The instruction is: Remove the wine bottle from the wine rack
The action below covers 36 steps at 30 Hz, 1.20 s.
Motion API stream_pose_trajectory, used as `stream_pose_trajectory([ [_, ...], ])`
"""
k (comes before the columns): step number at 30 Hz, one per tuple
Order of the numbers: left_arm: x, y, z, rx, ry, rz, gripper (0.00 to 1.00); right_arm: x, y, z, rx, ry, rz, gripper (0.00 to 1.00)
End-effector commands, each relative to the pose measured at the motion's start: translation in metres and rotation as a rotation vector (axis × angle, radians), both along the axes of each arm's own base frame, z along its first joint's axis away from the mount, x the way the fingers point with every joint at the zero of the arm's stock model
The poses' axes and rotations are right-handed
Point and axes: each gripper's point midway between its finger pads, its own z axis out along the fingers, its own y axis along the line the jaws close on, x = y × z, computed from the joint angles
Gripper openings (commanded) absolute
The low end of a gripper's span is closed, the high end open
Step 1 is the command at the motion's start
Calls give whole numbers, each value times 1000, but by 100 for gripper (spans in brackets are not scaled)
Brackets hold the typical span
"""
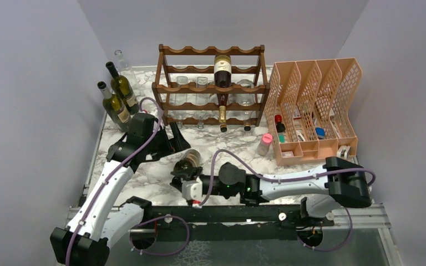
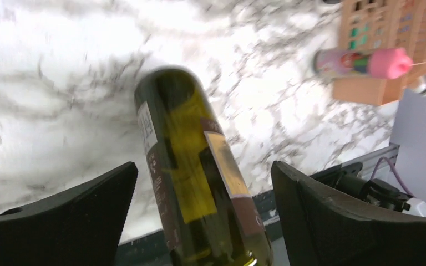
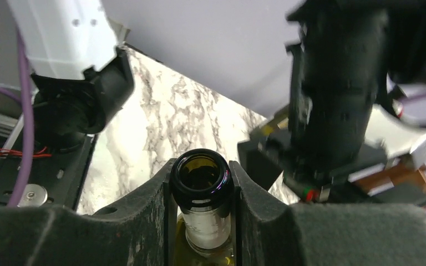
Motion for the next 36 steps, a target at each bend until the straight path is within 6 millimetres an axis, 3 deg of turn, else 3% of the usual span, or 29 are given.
stream_pose_trajectory([
  [1,28,-8,59,-24,-271,-83,99,34,-33,37,157,195,-132,1],
  [6,35,-20,81,-55,-406,-182,99,64,-61,55,224,335,-222,1],
  [9,38,-28,97,-77,-536,-257,97,91,-80,59,265,433,-312,1],
  [12,34,-41,110,-119,-705,-373,93,118,-97,50,274,581,-377,1],
  [16,27,-56,121,-184,-896,-496,86,140,-111,39,279,693,-472,1],
  [20,13,-69,116,-250,-985,-624,80,157,-123,35,268,754,-553,1],
  [28,2,-81,106,-173,-1164,-794,89,165,-123,40,231,841,-576,1],
  [36,5,-133,103,-166,-1180,-854,84,162,-117,44,224,850,-542,1],
])
